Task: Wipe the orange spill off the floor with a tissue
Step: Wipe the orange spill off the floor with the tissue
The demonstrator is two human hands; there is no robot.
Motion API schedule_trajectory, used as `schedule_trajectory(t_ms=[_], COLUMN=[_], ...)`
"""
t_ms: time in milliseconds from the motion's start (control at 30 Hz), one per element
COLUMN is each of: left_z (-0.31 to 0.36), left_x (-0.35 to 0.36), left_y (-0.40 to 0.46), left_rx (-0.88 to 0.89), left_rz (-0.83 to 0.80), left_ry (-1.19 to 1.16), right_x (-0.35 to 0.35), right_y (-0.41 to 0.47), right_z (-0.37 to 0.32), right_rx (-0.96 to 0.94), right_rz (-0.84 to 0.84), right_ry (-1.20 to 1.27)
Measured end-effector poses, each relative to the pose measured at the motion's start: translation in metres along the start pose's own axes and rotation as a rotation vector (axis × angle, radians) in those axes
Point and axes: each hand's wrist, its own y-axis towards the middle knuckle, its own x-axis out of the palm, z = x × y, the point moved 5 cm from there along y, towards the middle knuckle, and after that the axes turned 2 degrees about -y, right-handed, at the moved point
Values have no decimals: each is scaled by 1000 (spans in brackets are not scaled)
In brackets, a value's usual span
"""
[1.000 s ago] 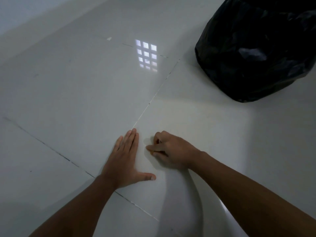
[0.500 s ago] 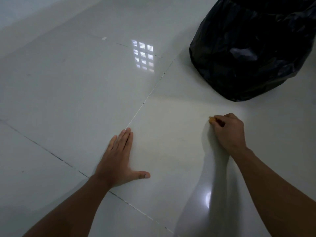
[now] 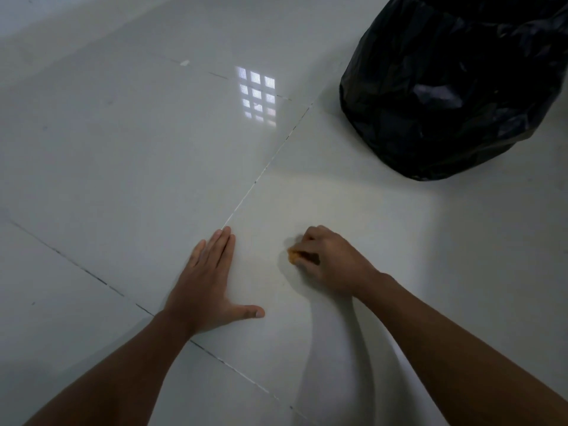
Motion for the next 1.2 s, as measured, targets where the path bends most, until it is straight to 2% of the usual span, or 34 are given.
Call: schedule_trajectory(t_ms=[133,300,467,533,700,767,1000,1200], left_z=[1,1,-1,-1,-2,-1,-2,-4], left_x=[-1,0,3,3,3,3,5,8], left_y=[-1,-2,0,0,0,0,0,-1], left_rx=[-6,-11,-18,-19,-15,-9,-9,-7], left_rz=[-10,-24,-18,-17,-1,4,4,-5], left_ry=[-4,13,18,14,11,12,28,35], right_x=[4,21,22,9,-34,-36,11,37], right_y=[1,-16,-41,-55,-88,-87,-39,-23], right_z=[0,-33,-48,-29,36,39,-40,-71], right_rx=[92,-25,-149,-50,496,540,148,-31], right_rz=[68,30,-32,31,407,426,171,43], right_ry=[-4,35,-70,-81,-58,-42,21,-46])
